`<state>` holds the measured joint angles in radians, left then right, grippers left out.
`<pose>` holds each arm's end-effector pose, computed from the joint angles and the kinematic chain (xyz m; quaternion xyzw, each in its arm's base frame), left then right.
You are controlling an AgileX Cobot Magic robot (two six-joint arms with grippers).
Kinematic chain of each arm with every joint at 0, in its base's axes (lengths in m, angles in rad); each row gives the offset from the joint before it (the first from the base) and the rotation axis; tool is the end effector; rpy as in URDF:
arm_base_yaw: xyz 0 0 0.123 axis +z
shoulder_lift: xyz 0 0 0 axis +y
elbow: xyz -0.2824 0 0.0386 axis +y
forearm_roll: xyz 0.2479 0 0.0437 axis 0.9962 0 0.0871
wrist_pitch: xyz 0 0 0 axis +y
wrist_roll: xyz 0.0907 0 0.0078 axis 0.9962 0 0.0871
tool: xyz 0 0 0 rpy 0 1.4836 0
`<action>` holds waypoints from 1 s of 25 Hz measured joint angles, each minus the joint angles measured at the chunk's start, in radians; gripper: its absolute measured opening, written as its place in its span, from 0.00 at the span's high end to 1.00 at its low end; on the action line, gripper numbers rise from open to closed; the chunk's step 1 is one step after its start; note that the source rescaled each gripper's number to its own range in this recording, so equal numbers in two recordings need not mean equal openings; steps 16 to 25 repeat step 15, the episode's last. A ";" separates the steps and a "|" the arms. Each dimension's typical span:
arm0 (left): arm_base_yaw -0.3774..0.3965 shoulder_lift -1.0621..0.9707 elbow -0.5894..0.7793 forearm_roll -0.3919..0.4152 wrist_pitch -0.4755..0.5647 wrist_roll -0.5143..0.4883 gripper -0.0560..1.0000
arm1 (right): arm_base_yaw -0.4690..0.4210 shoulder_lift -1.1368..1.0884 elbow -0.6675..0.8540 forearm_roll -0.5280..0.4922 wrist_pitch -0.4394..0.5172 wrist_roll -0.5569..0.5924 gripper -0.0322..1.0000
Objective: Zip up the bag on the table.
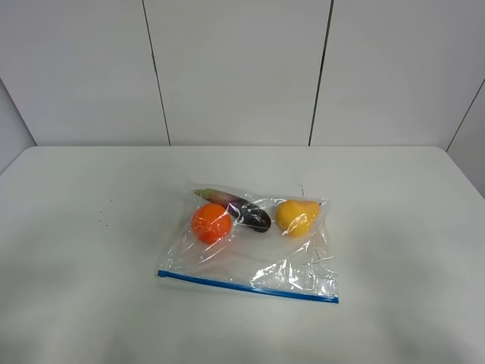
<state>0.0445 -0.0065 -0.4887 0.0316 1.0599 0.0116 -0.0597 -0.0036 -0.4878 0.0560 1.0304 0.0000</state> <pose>-0.0046 0.0023 0.2741 -0.0146 0.8540 0.0304 0.5191 -0.0025 0.0045 0.2763 0.0248 0.8468 0.0121 0.5312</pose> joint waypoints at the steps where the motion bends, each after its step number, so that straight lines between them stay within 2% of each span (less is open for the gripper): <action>1: 0.000 0.000 0.000 0.000 0.000 0.000 0.00 | 0.000 0.000 0.000 0.000 0.000 0.000 0.00; 25: 0.000 0.000 0.000 0.000 0.000 0.000 0.00 | 0.000 0.000 0.000 0.000 0.000 0.000 0.00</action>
